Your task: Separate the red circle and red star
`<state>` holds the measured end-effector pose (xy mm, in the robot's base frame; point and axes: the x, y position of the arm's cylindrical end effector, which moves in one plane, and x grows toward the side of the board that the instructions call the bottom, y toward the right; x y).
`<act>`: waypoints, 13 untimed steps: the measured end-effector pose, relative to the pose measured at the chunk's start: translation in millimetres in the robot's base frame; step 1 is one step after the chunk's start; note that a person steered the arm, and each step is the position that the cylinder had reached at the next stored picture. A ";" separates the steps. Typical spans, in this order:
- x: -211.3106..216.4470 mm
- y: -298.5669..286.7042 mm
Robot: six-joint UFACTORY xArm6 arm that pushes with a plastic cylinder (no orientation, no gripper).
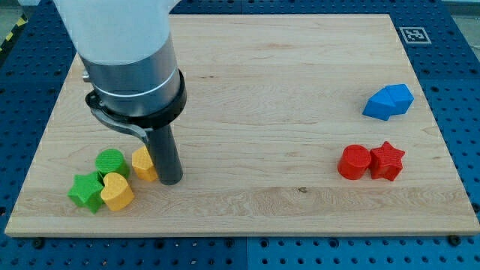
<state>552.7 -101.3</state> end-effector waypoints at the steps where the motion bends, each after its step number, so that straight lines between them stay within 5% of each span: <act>1: 0.0 32.1; 3: 1.5 200.3; 6: 28.9 279.5; 13: -9.9 260.6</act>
<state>542.8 159.3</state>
